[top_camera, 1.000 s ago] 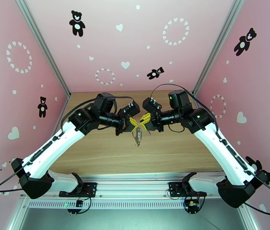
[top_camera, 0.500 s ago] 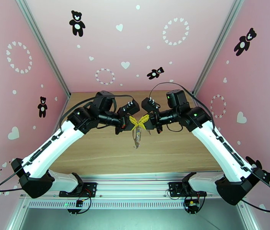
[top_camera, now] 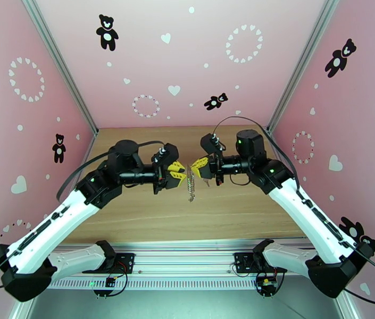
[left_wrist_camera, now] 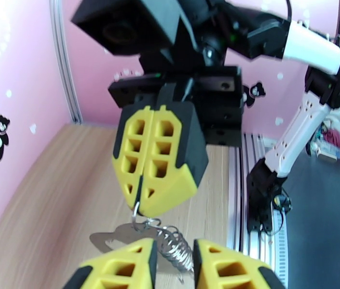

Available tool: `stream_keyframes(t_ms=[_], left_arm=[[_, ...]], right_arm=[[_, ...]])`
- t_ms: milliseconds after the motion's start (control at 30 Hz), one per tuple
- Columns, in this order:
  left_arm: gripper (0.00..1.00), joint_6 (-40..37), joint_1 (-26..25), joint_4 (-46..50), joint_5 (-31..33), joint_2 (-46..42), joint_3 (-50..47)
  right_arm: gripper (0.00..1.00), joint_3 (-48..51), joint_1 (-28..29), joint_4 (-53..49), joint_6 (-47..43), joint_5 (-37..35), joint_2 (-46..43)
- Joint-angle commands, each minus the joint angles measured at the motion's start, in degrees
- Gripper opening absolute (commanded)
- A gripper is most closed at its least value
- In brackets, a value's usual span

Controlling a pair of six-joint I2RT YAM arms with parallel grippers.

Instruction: Remove the keys from the keyring

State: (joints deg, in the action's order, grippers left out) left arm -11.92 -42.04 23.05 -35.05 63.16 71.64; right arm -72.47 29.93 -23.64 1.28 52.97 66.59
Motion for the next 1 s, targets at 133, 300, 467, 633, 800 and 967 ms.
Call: stream_keyframes(t_ms=[133, 300, 467, 633, 800, 967], left_arm=[[0.33, 10.0, 0.7, -19.2, -0.3, 0.9, -4.8], [0.33, 12.0, 0.6, -23.2, -0.2, 1.3, -6.5], [0.33, 13.0, 0.7, -25.3, 0.4, 1.3, -7.8], [0.33, 17.4, 2.7, -32.6, -0.1, 0.4, -11.8], [0.33, 18.4, 3.0, -33.6, -3.7, 2.4, -11.1], [0.32, 19.0, 3.0, -36.7, -5.9, 3.1, -11.0]], right_arm=[[0.00, 6.0, 0.0, 19.4, 11.4, -1.7, -4.7], [0.00, 8.4, 0.0, 25.1, 15.2, -3.4, -6.1], [0.00, 9.2, 0.0, 28.7, 17.6, -3.9, -6.6], [0.00, 9.5, 0.0, 30.7, 19.1, -4.0, -6.8], [0.00, 10.0, 0.1, 33.3, 20.7, -3.9, -6.7], [0.00, 10.0, 0.2, 32.9, 20.3, -3.6, -6.7]])
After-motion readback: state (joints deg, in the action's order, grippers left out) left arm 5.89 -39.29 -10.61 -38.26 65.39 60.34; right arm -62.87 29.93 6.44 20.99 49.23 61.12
